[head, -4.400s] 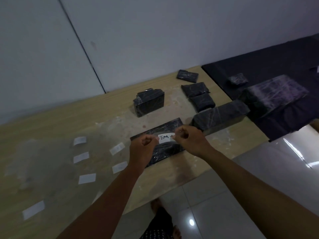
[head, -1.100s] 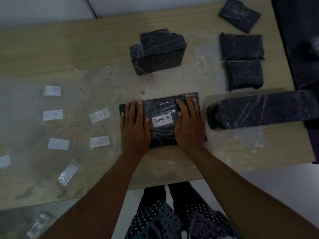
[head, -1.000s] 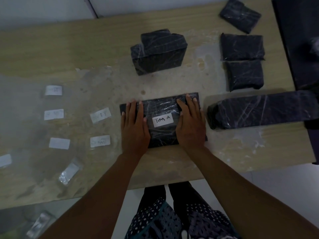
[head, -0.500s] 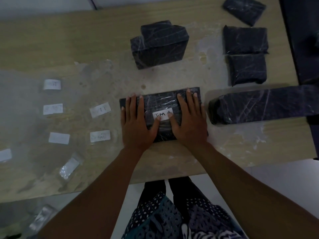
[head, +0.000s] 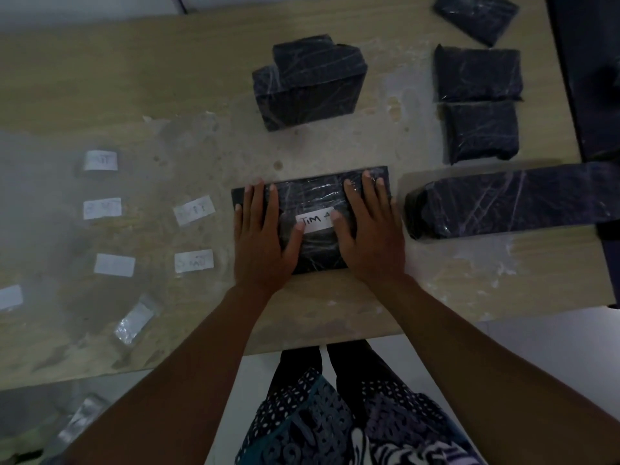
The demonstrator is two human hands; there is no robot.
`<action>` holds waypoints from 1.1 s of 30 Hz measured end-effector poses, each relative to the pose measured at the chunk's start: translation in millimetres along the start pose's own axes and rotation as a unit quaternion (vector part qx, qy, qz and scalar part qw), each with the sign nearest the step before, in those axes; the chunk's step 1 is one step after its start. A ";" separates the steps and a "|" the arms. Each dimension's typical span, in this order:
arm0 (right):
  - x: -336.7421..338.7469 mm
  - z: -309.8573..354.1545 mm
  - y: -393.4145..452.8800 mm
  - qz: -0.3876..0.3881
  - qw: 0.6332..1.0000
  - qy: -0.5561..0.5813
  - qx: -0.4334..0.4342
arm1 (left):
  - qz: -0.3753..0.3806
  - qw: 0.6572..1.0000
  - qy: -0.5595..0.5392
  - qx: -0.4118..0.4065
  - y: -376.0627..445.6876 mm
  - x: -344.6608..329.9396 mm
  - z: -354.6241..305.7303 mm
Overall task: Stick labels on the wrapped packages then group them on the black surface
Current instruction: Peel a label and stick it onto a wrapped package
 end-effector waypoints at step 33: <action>1.3 -3.9 -6.1 0.021 0.996 -0.064 0.058 | 0.006 0.998 0.062 0.011 -13.7 -1.3 -8.6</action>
Point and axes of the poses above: each hand's wrist, its own y-axis towards the middle knuckle, its own x-axis out of the back of the hand, z = x × y, the point moved 1 cm from there along y, towards the middle knuckle, and after that the axes turned 11 degrees about -z, right-handed, at the moved point
